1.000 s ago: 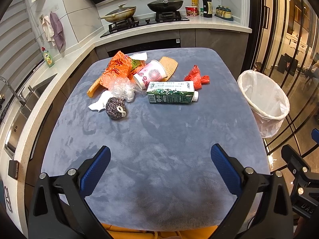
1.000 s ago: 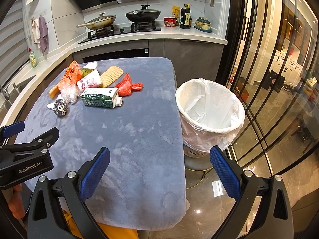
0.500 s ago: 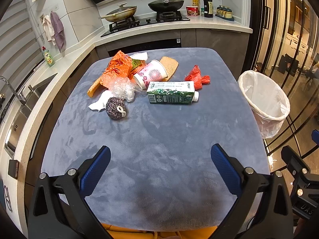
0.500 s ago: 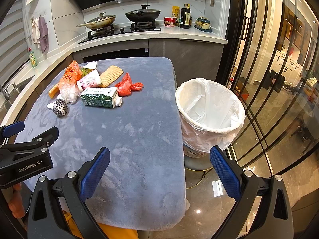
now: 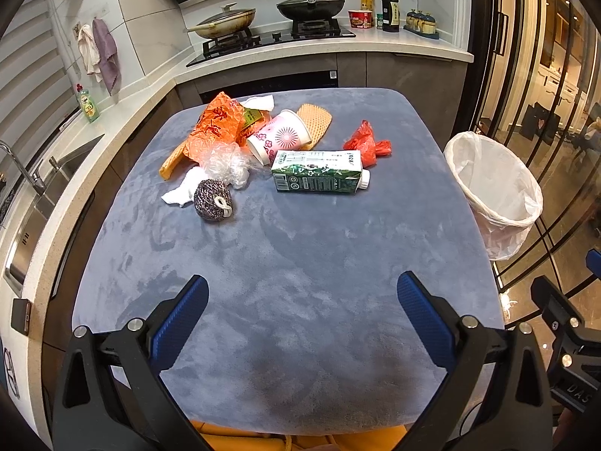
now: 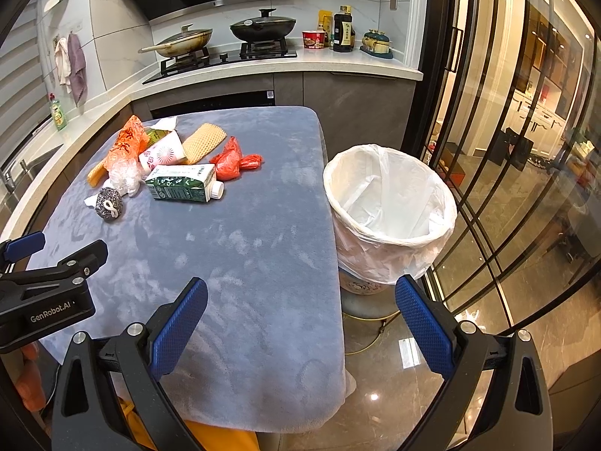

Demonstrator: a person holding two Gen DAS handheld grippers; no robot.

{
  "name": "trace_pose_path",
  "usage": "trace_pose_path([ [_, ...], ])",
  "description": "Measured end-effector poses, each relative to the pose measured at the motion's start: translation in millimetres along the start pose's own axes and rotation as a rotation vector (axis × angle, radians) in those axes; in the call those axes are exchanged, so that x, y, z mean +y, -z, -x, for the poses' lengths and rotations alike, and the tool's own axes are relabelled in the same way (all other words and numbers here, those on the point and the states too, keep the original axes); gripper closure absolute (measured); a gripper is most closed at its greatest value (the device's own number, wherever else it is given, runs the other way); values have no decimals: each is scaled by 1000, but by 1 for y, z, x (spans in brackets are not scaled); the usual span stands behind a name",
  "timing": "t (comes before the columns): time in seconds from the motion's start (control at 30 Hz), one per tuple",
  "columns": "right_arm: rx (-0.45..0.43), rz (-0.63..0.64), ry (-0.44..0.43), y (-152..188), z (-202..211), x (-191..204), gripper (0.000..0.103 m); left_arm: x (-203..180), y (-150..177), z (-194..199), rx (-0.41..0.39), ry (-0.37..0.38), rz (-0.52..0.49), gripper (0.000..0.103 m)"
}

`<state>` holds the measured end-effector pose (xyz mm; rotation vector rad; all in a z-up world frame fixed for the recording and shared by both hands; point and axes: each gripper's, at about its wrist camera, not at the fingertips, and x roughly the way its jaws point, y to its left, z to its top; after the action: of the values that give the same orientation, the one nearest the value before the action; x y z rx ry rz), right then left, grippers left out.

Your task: Collect trash

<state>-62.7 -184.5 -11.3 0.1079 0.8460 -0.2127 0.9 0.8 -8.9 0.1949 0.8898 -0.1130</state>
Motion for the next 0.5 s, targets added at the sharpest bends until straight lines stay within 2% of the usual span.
trace_pose_path([
  [0.23, 3, -3, 6, -1, -3, 1, 7, 2, -2, -1, -5, -2, 10, 7],
  [0.5, 18, -13, 2, -3, -13, 4, 7, 3, -5, -10, -14, 6, -25, 7],
])
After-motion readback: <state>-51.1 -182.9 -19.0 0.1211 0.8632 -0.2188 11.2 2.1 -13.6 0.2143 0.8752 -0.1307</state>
